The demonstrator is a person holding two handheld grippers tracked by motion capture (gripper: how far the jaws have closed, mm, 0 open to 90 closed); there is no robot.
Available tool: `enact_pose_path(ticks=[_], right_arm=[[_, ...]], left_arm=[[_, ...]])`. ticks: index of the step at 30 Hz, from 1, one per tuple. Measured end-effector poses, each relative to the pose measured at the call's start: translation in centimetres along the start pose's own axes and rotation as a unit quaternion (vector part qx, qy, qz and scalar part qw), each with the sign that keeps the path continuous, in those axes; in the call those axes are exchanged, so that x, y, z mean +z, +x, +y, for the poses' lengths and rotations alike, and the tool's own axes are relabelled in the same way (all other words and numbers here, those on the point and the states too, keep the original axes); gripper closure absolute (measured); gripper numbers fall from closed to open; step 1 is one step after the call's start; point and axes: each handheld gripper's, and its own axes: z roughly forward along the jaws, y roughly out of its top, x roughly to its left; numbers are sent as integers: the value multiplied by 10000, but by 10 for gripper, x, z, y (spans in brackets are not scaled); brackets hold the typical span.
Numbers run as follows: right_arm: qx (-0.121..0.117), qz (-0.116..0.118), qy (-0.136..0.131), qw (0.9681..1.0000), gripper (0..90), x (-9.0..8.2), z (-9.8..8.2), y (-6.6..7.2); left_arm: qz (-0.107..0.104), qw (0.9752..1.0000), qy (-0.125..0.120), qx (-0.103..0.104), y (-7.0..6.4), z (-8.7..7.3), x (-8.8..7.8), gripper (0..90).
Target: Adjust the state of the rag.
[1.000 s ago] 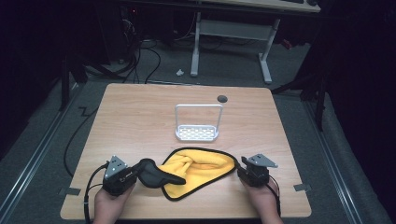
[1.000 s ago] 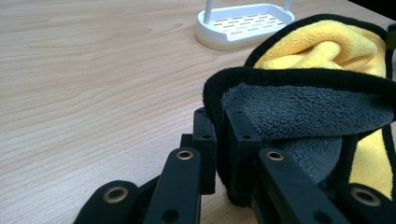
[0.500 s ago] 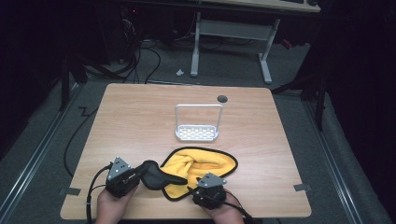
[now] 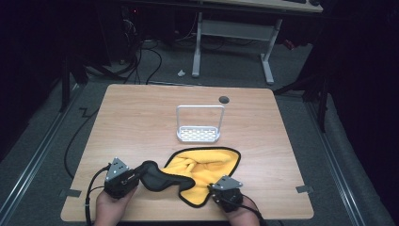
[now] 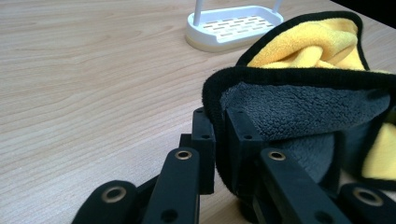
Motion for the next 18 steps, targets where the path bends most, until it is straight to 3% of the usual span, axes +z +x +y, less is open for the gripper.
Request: enact_pose_path(ticks=[5,8,9,12,14,16,18], right_arm=[[510,-370,8,9980,849,-21,-26,-42],[789,-700,11,9944,847,-36,-44,-68],[842,-764,6,9935,845,-40,-49,-73],[1026,-1039,11,9893,831,-52,-63,-91],[1150,-1170,-16,9864,782,-57,-71,-100],[1319,-1221,-51,9837,735,-62,-75,-106],[1344,-1249,-161,9829,710,-66,-74,-108]], left_arm=[[-78,10000,-46,-8,-2,1,-2,828],[-358,9993,-54,9,-12,1,-3,829],[-579,9983,-45,20,-18,1,-3,829],[-1336,9904,160,308,-47,-2,1,799],[-1709,9830,402,535,-67,-4,6,721],[-1793,9796,525,741,-83,-8,9,640],[-1768,9792,607,783,-87,-11,12,597]])
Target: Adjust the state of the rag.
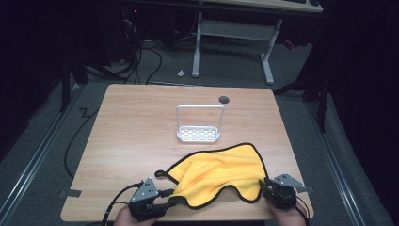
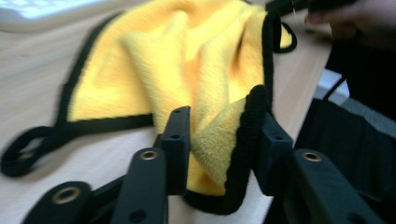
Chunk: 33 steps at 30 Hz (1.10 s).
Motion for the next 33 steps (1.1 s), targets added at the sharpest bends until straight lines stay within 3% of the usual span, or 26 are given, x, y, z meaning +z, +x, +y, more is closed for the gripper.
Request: enact_pose_path(ticks=[4,7,8,12,20,23,26,28,30,33], right_arm=[[-64,50,-251,9997,683,-7,6,8],[-94,214,-325,9992,674,-10,8,16],[-150,259,-315,9991,673,-9,8,19],[-264,283,-293,9988,672,-7,8,24],[-211,262,-274,9991,673,-7,7,23],[-166,261,-247,9992,674,-7,6,23],[-205,281,-216,9992,674,-5,7,24],[-239,293,-218,9990,675,-4,7,26],[-294,318,-199,9989,679,-4,7,27],[-299,350,-161,9988,684,-4,6,29]], left_arm=[[-40,9996,-47,-259,6,-2,-3,498],[-345,9959,-290,-788,12,-3,-15,446],[-356,9952,-354,-839,12,-4,-18,438],[-143,9963,-411,-744,10,-8,-31,419],[105,9947,-560,-852,21,-15,-49,431],[84,9900,-915,-1071,31,-13,-59,475],[175,9912,-747,-1078,42,-4,-45,564],[159,9920,-440,-1174,51,2,-23,630],[227,9933,-142,-1125,58,9,3,681],[123,9916,90,-1287,63,16,35,685]])
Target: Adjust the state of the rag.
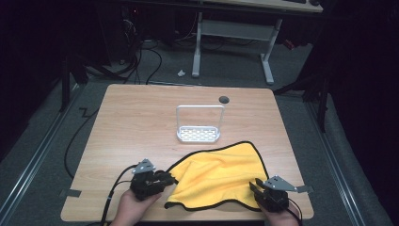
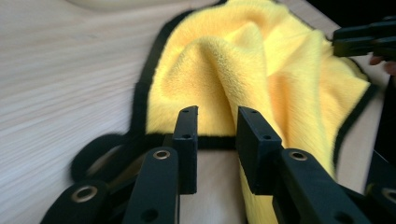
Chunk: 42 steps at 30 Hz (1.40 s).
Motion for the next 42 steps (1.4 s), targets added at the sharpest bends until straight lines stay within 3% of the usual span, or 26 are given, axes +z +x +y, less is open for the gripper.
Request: enact_pose_path(ticks=[2,4,6,7,9,12,13,17,19,20,21,23,25,27,29,31,33,37,40,42], right_arm=[[34,-15,13,10000,684,0,-1,0],[49,6,13,10000,686,0,-1,-1],[12,34,25,10000,686,1,-1,-1],[-19,49,31,10000,686,1,-2,0],[-41,85,59,9999,686,1,-2,1],[-90,160,106,9998,686,2,-2,3],[-106,180,138,9997,686,3,-2,3],[-120,276,319,9990,677,8,-4,5],[-26,323,338,9989,679,6,-6,3],[20,327,353,9988,680,4,-7,3],[59,328,357,9988,680,2,-9,3],[61,316,388,9987,679,-1,-11,5],[26,320,413,9986,675,-4,-12,7],[-6,201,212,9996,673,-8,-8,7],[56,97,24,9999,667,-4,2,5],[68,-17,-2,10000,670,9,16,0],[114,-46,52,9999,680,25,30,-5],[238,-311,237,9990,684,61,56,-19],[424,-466,298,9976,686,80,74,-31],[432,-497,536,9964,689,92,80,-36]], left_arm=[[108,9997,136,170,-3,4,15,685],[224,9991,344,114,0,7,25,704],[361,9986,341,195,5,10,25,727],[571,9972,372,304,9,12,22,733],[784,9955,420,319,19,17,17,735],[1272,9903,440,349,44,26,9,735],[1473,9872,469,388,53,31,7,735],[1856,9809,445,384,69,42,9,717],[1966,9797,323,222,75,43,6,701],[1991,9795,254,149,74,44,3,692],[1921,9812,168,87,71,43,0,683],[1493,9888,-10,60,55,38,-8,673],[1168,9930,12,151,34,27,-14,651],[785,9969,63,52,17,11,-18,628],[741,9970,173,151,10,0,-16,609],[988,9934,379,432,8,-9,-9,605],[1022,9933,249,479,12,-10,-9,627],[1262,9895,169,680,25,-3,-6,647],[1184,9911,194,579,32,3,-4,646],[1182,9909,176,624,31,1,-5,643]])
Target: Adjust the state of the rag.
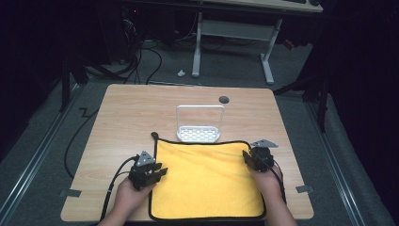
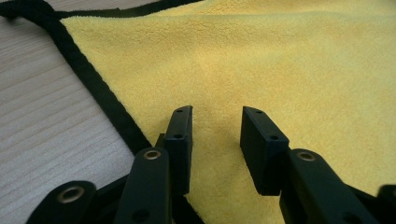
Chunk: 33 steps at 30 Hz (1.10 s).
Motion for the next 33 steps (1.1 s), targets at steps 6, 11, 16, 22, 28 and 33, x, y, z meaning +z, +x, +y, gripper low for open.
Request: enact_pose_path(ticks=[6,11,16,22,28,33], right_arm=[[2,-326,171,9993,699,-1,-9,-12],[204,-385,79,9990,694,-4,-16,-22],[99,-433,76,9990,705,-8,-20,-19],[240,-467,26,9986,683,-11,-25,-30],[104,-178,-754,9969,646,-44,-15,-10],[-278,241,-1099,9933,628,-65,-23,33]], left_arm=[[-233,9997,31,4,-8,-8,-8,628],[-320,9994,115,77,-14,-11,-12,615],[-395,9992,44,23,-12,-11,-12,566],[-202,9993,-294,-112,0,-4,-14,527],[91,9979,-506,-403,26,10,-8,488],[243,9960,-326,-798,53,31,24,419]])
